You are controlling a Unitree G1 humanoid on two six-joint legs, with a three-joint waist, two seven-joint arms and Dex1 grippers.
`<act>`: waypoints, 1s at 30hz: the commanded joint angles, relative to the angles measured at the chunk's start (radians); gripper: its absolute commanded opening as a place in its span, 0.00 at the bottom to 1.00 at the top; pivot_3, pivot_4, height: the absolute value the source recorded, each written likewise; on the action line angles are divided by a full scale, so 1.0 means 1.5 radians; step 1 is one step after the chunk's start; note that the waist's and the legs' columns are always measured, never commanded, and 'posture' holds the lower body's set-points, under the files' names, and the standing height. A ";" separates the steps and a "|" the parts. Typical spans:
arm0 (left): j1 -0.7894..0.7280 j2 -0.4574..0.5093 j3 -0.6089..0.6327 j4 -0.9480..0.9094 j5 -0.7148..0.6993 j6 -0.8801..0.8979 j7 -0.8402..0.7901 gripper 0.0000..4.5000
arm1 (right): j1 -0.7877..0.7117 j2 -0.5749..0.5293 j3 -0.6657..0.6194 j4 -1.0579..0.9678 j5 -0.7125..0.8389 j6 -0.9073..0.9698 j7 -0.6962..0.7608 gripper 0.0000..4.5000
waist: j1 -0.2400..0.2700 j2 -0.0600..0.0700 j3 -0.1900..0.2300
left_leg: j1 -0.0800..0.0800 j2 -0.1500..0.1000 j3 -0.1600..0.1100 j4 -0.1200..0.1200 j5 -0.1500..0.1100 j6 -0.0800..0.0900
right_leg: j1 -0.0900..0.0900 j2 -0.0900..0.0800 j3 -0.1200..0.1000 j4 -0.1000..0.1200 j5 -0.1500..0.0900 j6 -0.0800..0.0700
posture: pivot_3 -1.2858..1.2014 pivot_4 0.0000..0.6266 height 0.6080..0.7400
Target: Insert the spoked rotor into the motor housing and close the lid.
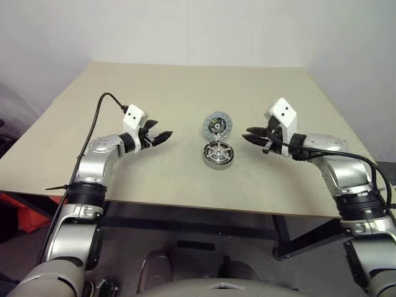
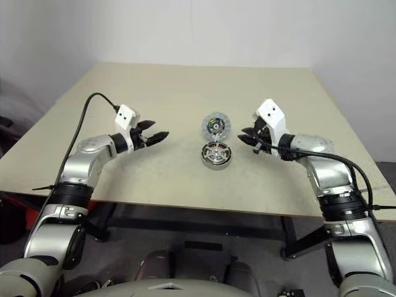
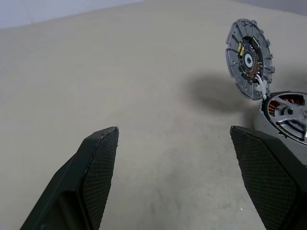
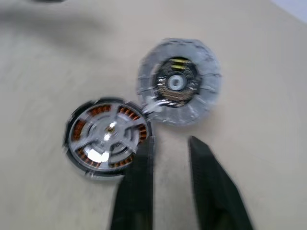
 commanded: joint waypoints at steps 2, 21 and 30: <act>-0.021 -0.004 -0.004 0.003 0.002 -0.020 -0.002 0.88 | -0.075 -0.013 0.056 0.020 -0.042 -0.099 0.115 0.65 | 0.000 0.000 0.000 | 0.000 0.000 0.000 0.001 0.000 0.001 | 0.000 0.000 0.000 0.001 0.000 0.000 | 0.52 0.00 1.00; 0.017 0.008 0.010 -0.046 -0.007 -0.006 0.018 0.88 | -0.318 0.132 0.247 0.526 -0.278 -0.466 0.284 0.65 | -0.001 0.000 0.000 | -0.010 0.001 -0.001 0.013 -0.006 0.010 | -0.003 -0.001 -0.001 0.004 0.001 -0.001 | 0.52 0.00 1.00; 0.018 0.009 0.010 -0.048 -0.006 -0.003 0.020 0.88 | -0.288 0.114 0.229 0.492 -0.277 -0.495 0.308 0.65 | 0.000 0.000 0.000 | -0.009 0.002 -0.001 0.015 -0.006 0.010 | -0.002 -0.001 -0.002 0.005 0.001 -0.002 | 0.52 0.00 1.00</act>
